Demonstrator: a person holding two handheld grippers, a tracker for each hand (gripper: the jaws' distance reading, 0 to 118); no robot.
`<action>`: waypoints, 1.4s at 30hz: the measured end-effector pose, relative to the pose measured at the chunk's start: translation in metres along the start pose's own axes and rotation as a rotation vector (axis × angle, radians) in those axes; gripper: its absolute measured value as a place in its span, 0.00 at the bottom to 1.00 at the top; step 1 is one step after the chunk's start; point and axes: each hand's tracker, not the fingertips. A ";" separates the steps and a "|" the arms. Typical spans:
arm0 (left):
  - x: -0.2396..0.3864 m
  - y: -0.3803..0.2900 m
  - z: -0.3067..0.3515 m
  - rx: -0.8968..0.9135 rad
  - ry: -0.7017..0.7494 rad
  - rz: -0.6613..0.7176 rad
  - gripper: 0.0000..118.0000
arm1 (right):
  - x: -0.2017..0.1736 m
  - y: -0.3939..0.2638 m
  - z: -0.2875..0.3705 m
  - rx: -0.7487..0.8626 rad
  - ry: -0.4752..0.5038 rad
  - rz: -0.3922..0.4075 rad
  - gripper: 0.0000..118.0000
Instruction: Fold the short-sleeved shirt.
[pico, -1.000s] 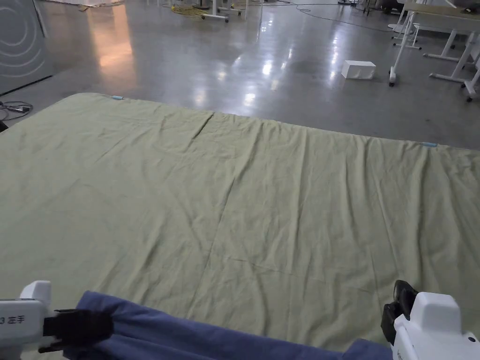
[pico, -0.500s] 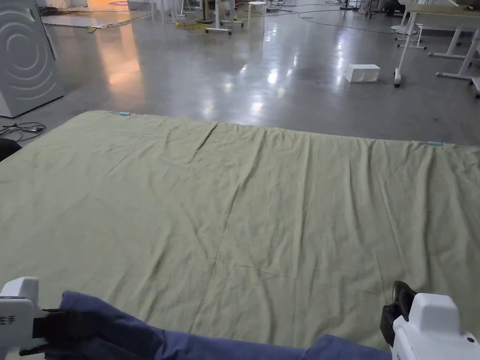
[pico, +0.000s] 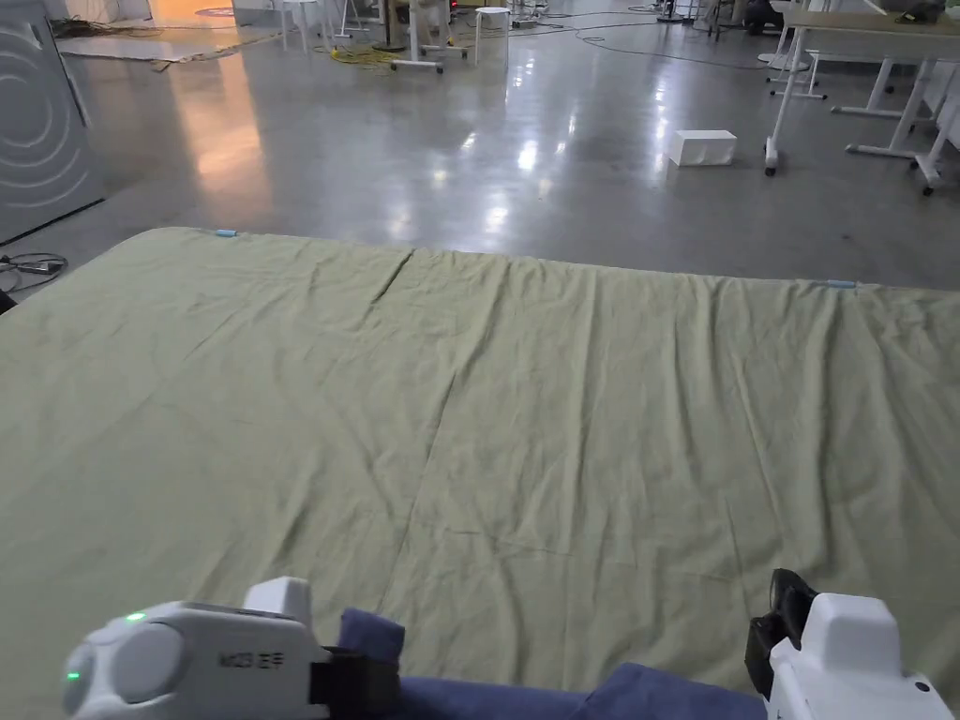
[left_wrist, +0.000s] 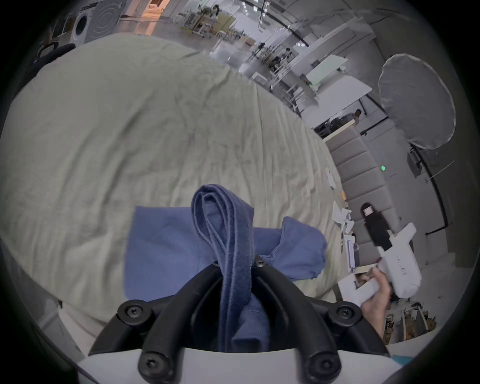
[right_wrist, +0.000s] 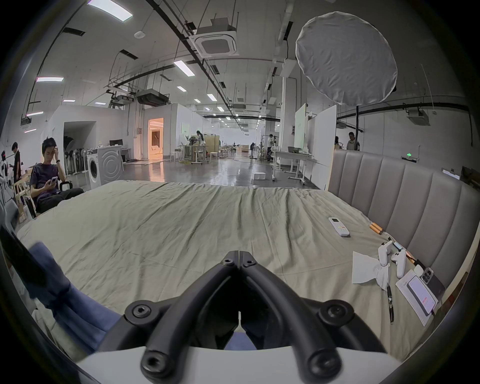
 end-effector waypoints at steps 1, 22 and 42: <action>0.002 -0.001 -0.009 -0.006 0.023 0.001 0.09 | 0.001 -0.001 0.001 -0.001 -0.003 0.000 0.00; 0.027 -0.020 -0.072 -0.081 0.081 0.018 0.52 | 0.010 -0.009 0.004 -0.028 -0.021 0.003 0.00; 0.029 -0.037 -0.078 -0.102 0.098 -0.090 0.17 | 0.020 -0.015 0.008 -0.046 -0.029 -0.003 0.00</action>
